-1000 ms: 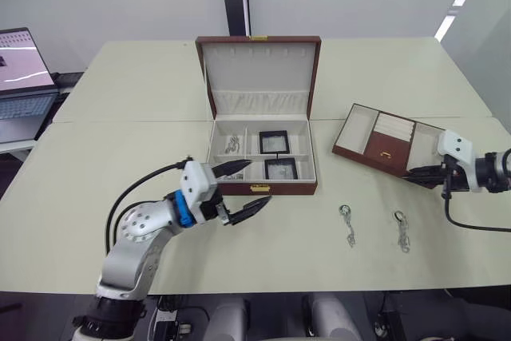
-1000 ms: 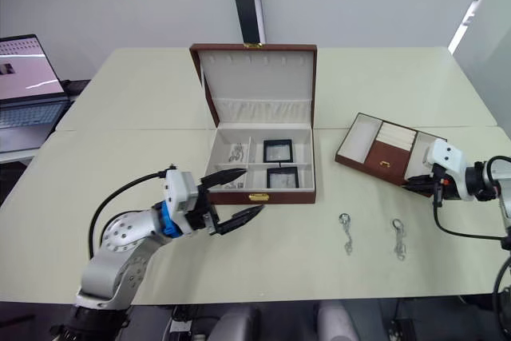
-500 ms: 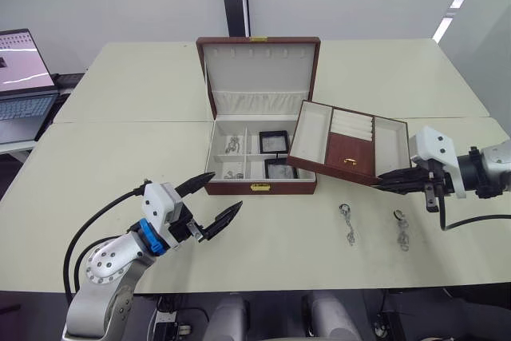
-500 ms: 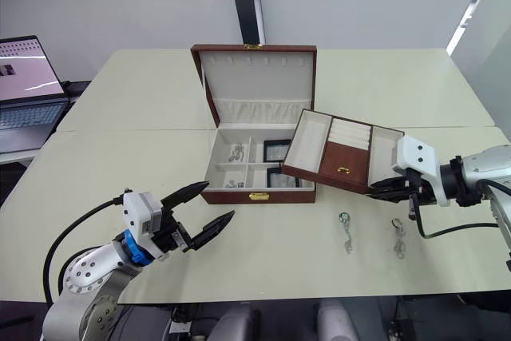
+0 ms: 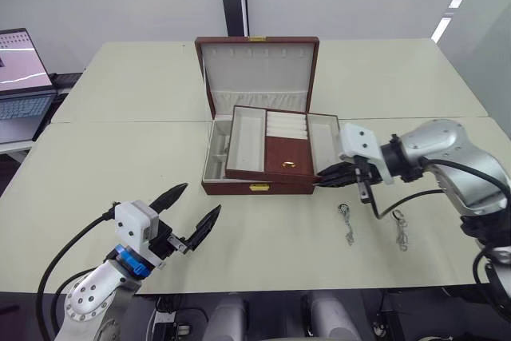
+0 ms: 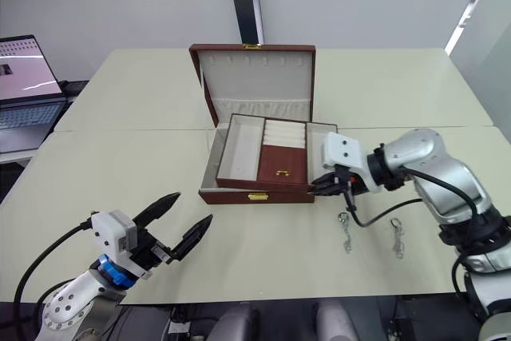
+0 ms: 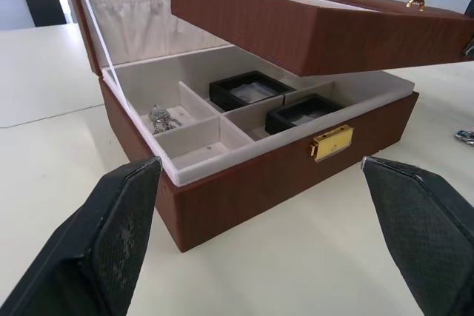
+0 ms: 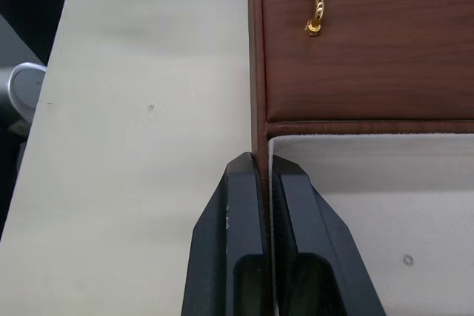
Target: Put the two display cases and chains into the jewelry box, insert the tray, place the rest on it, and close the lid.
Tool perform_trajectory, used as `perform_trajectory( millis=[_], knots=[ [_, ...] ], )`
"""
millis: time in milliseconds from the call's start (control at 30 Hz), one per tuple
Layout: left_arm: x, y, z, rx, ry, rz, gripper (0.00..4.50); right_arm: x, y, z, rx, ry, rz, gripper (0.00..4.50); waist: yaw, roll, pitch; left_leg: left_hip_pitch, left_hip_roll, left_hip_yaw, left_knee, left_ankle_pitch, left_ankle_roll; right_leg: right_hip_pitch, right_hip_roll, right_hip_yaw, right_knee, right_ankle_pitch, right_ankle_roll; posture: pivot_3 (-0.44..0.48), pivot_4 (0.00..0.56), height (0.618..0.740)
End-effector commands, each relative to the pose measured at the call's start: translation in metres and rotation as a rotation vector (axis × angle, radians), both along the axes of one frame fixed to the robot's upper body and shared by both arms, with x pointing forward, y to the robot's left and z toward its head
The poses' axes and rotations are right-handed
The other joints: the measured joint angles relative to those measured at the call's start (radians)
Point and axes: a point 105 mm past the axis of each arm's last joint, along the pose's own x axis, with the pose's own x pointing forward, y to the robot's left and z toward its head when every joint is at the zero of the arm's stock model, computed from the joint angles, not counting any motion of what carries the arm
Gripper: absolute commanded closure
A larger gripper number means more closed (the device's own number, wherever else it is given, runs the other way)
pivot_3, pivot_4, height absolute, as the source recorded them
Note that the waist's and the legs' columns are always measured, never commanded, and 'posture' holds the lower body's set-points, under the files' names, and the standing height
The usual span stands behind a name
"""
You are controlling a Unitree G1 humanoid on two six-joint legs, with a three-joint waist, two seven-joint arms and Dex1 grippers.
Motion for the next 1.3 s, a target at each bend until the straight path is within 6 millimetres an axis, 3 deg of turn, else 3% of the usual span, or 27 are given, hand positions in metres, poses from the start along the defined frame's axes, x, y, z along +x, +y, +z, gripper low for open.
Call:
perform_trajectory(
  millis=[33, 300, 700, 1300],
  knots=[
    [-0.008, 0.001, 0.011, 0.003, -0.06, 0.032, 0.0, 0.01, 0.017, 0.01, -0.004, -0.059, 0.004, 4.49, -0.001, 0.0, 0.0, 0.0, 0.0, 0.0, 0.0, 0.0, 0.0, 0.0, 0.0, 0.0, 0.0, 0.0, 0.0, 0.0, 0.15, 0.74],
    [-0.017, 0.008, 0.002, -0.003, -0.057, 0.084, 0.0, 0.015, 0.038, 0.009, -0.036, -0.051, 0.027, 4.49, 0.003, 0.0, 0.0, -0.001, 0.0, -0.001, 0.0, 0.0, 0.0, -0.001, -0.001, -0.001, -0.001, 0.0, 0.0, 0.0, 0.15, 0.74],
    [-0.019, 0.006, 0.0, -0.003, -0.068, 0.099, 0.0, 0.023, 0.047, 0.001, -0.078, -0.049, 0.017, 4.49, 0.0, 0.0, 0.0, -0.001, 0.0, -0.001, 0.0, 0.0, 0.0, -0.001, 0.0, -0.001, -0.001, 0.0, 0.0, 0.0, 0.15, 0.74],
    [-0.013, 0.001, 0.008, -0.001, -0.082, 0.092, 0.0, 0.027, 0.036, -0.004, -0.111, -0.05, -0.017, 4.49, 0.0, 0.0, 0.0, -0.001, 0.0, -0.001, 0.0, 0.0, 0.0, -0.001, 0.0, -0.001, -0.001, 0.0, 0.0, 0.0, 0.15, 0.74]
  ],
)
